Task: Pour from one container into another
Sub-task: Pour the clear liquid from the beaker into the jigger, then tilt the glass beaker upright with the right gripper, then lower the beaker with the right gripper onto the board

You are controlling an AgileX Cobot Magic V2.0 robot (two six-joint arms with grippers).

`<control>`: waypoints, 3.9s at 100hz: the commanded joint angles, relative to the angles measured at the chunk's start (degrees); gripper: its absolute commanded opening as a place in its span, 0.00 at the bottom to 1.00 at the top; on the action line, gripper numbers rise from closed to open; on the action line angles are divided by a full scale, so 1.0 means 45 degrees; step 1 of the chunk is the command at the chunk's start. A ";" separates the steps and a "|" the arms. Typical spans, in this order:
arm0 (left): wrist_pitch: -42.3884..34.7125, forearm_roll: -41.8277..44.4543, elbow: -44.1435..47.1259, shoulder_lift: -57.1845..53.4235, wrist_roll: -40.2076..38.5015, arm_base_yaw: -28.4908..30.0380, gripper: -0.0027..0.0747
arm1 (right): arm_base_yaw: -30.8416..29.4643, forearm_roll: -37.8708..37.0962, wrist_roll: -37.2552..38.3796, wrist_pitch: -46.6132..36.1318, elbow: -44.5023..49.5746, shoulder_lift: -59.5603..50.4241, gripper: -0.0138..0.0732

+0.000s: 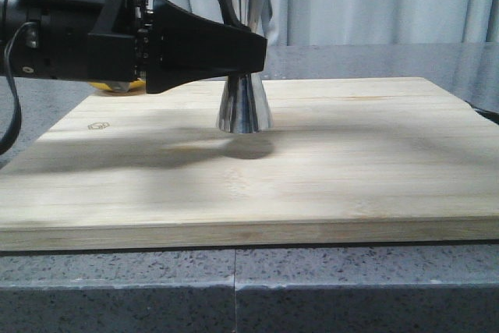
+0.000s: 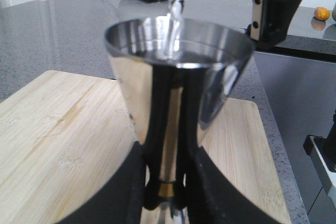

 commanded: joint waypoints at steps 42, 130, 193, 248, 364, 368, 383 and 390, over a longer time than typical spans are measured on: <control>-0.2737 -0.0566 -0.0275 -0.0582 -0.0110 -0.0107 0.01 | 0.0003 -0.0608 -0.0023 -0.0024 -0.0479 -0.0385 0.38; -0.2737 -0.0545 -0.0275 -0.0582 -0.0110 -0.0107 0.01 | 0.0003 0.1540 0.0000 -0.0049 -0.0479 -0.0385 0.38; -0.2737 -0.0518 -0.0275 -0.0582 -0.0110 -0.0107 0.01 | -0.0707 1.1741 0.0000 -0.0786 -0.0479 -0.0385 0.38; -0.2737 -0.0490 -0.0275 -0.0582 -0.0110 -0.0107 0.01 | -0.4681 1.6014 0.1212 -0.4591 0.1194 0.0291 0.38; -0.2737 -0.0288 -0.0275 -0.0582 -0.0110 -0.0107 0.01 | -0.4681 1.7954 0.1221 -1.1538 0.3068 0.5710 0.32; -0.2737 -0.0288 -0.0275 -0.0582 -0.0110 -0.0107 0.01 | -0.4681 1.7954 0.1221 -1.1566 0.3068 0.5785 0.32; -0.2737 -0.0278 -0.0275 -0.0582 -0.0110 -0.0107 0.01 | -0.4681 1.7954 0.1221 -1.1772 0.3068 0.5978 0.32; -0.2737 -0.0278 -0.0275 -0.0582 -0.0110 -0.0107 0.01 | -0.4681 1.7974 0.1221 -1.1768 0.3068 0.6006 0.32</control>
